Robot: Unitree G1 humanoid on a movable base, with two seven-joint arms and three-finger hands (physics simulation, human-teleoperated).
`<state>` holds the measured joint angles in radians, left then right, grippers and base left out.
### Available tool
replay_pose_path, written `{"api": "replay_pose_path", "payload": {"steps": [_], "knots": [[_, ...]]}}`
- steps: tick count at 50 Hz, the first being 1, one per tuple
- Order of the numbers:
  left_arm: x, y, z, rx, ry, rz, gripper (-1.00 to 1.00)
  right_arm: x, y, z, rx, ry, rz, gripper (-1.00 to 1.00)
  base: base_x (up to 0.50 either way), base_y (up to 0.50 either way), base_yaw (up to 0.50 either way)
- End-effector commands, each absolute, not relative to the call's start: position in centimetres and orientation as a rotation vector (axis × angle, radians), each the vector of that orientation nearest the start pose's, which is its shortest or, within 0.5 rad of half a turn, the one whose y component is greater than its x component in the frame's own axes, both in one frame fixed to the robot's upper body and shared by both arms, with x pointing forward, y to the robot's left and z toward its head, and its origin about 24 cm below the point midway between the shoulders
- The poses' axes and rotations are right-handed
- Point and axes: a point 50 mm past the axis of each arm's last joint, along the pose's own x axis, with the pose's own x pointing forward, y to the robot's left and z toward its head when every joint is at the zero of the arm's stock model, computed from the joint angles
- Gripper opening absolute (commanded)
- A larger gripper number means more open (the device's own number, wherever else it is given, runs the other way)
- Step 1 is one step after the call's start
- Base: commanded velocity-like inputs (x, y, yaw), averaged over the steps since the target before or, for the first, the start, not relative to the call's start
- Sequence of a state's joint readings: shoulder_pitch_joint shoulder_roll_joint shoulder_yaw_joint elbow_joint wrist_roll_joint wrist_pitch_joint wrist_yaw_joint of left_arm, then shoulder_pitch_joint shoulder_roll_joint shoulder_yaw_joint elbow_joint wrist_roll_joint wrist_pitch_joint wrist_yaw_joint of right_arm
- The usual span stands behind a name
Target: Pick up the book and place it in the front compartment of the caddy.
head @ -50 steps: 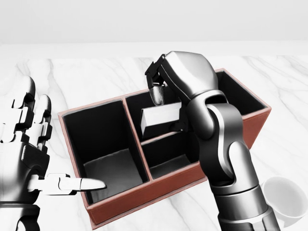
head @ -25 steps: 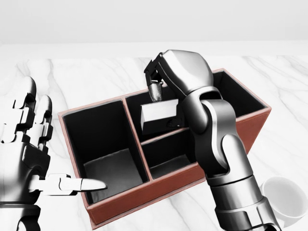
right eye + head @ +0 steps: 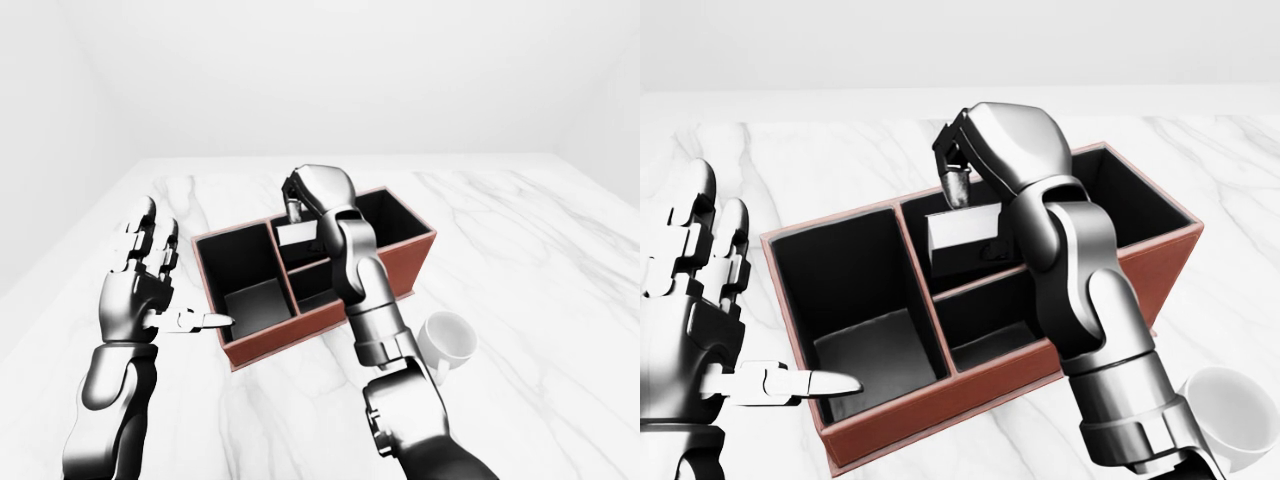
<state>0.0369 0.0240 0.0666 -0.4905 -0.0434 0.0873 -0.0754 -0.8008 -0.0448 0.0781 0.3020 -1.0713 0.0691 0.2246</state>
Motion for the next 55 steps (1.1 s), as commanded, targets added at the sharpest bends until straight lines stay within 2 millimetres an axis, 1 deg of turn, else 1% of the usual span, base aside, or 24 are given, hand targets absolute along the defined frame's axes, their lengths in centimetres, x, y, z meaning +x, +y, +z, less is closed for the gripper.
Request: {"api": "replay_pose_path", "payload": {"steps": [1, 12, 26, 30, 40, 45, 48, 55], "knots": [[23.0, 16.4, 13.7, 0.013, -0.368, -0.016, 1.00, 36.5, -7.2, 20.8, -1.210, -0.416, 0.106, -1.00, 0.00, 0.00, 0.00], [23.0, 16.4, 13.7, 0.012, -0.367, -0.016, 1.00, 36.9, -7.1, 20.9, -1.212, -0.417, 0.106, -1.00, 0.00, 0.00, 0.00], [23.1, 16.4, 13.5, 0.012, -0.357, -0.017, 1.00, 37.7, -6.9, 20.4, -1.222, -0.412, 0.108, -1.00, 0.00, 0.00, 0.00], [23.0, 16.4, 13.7, 0.011, -0.366, -0.016, 1.00, 38.1, -6.9, 20.1, -1.223, -0.410, 0.108, -1.00, 0.00, 0.00, 0.00], [23.1, 16.4, 13.6, 0.010, -0.362, -0.016, 1.00, 38.4, -6.6, 19.8, -1.229, -0.403, 0.111, -1.00, 0.00, 0.00, 0.00], [22.9, 16.4, 13.7, 0.010, -0.369, -0.018, 1.00, 38.6, -6.5, 19.7, -1.232, -0.402, 0.111, -1.00, 0.00, 0.00, 0.00], [22.7, 16.4, 14.3, 0.010, -0.392, -0.017, 1.00, 38.7, -6.4, 19.6, -1.234, -0.400, 0.113, -1.00, 0.00, 0.00, 0.00], [22.8, 16.4, 14.2, 0.009, -0.388, -0.016, 1.00, 39.2, -6.4, 19.5, -1.243, -0.396, 0.110, -1.00, 0.00, 0.00, 0.00]]}}
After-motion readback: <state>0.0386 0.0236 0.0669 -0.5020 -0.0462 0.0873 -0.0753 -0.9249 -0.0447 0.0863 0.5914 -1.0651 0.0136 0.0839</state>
